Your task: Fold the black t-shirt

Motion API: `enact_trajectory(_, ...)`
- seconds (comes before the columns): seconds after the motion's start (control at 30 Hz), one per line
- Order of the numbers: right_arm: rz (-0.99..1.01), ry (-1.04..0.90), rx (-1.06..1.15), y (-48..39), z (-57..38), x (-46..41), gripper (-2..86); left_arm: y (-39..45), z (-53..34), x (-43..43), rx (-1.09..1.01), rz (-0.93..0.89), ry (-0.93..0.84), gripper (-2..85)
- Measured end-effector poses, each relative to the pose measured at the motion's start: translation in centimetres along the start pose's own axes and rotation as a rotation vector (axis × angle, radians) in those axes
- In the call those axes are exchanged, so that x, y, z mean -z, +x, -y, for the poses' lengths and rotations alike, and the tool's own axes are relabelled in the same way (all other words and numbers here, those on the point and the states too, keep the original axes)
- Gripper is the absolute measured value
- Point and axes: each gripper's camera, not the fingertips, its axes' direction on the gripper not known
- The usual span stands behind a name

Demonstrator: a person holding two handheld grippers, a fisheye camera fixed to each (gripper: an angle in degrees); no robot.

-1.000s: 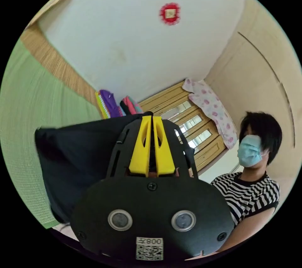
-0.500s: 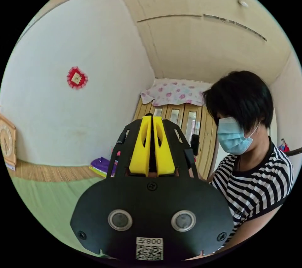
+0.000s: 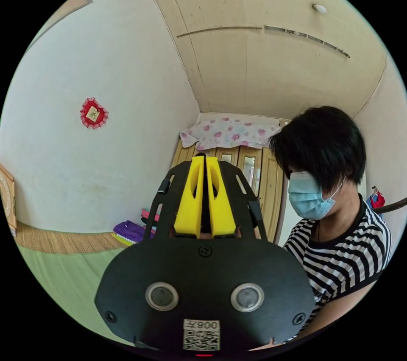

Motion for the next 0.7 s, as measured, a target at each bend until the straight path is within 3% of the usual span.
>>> enact_trajectory(0.17,0.149,0.02,-0.074,2.9,-2.2,-0.5,0.9,3.8,1.5,-1.2,-0.017,0.01,-0.024,0.5)
enact_trajectory(0.7,0.234,0.016,-0.111,6.0,-5.4,0.4,3.3,9.4,3.7,-5.3,0.031,-0.043,-0.056,0.4)
